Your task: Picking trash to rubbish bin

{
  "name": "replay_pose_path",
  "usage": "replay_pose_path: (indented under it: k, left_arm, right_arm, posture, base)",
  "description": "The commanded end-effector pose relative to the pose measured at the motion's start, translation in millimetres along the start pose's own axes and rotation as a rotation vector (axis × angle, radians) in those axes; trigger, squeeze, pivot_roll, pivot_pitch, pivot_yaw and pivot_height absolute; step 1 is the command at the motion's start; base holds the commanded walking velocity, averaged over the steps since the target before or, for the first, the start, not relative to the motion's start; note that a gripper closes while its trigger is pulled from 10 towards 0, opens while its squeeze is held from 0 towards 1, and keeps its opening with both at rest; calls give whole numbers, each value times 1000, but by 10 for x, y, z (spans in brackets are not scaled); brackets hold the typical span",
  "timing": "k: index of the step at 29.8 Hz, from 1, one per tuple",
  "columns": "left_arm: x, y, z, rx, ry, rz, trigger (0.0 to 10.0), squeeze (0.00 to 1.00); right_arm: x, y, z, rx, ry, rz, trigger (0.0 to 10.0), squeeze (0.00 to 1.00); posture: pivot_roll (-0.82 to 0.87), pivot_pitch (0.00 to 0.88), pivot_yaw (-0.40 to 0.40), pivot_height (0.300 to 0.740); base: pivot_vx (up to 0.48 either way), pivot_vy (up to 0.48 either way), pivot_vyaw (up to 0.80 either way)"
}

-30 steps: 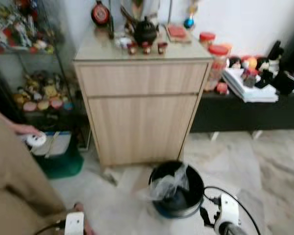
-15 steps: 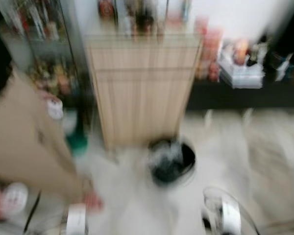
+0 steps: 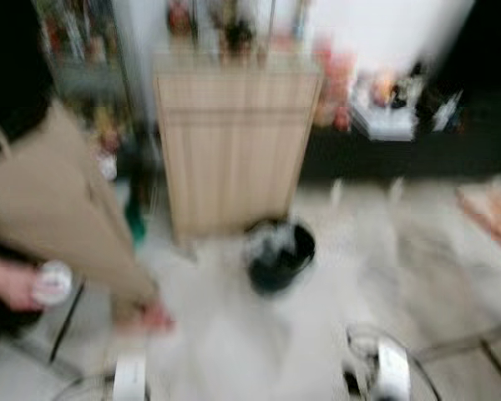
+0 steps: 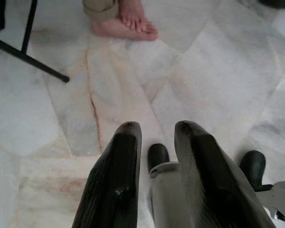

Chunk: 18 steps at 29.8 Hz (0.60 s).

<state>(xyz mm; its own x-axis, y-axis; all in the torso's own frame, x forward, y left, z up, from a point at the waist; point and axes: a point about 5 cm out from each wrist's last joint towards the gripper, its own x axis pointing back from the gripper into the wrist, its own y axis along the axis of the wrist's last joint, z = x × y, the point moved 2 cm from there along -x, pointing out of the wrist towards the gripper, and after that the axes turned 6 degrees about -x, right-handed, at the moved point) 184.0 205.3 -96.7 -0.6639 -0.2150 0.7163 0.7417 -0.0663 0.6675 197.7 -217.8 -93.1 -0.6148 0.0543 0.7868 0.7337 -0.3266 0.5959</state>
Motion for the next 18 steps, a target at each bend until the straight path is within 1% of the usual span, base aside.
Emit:
replay_pose_path:
  k: [1,7,10,18]
  left_arm:
    - [3,-15,-51,-18,-19,12,10000,0]
    - [-2,-1,-64,-21,-30,12,10000,0]
    - [2,-23,-112,-19,-64,30,10000,0]
    - [0,0,-155,-23,-78,22,10000,0]
  right_arm:
    - [-8,88,-13,-8,-7,-28,10000,0]
    - [-10,88,-7,-11,-7,-28,10000,0]
    - [-9,89,-5,-18,-6,-32,10000,0]
    - [-10,106,-9,-21,-7,-37,10000,0]
  posture:
    - [-122,19,-97,740]
    - [-119,8,-94,740]
    - [-120,1,-92,740]
    - [-130,0,-87,740]
  base:
    - [0,0,0]
    - [0,0,0]
    - [0,0,0]
    - [0,0,0]
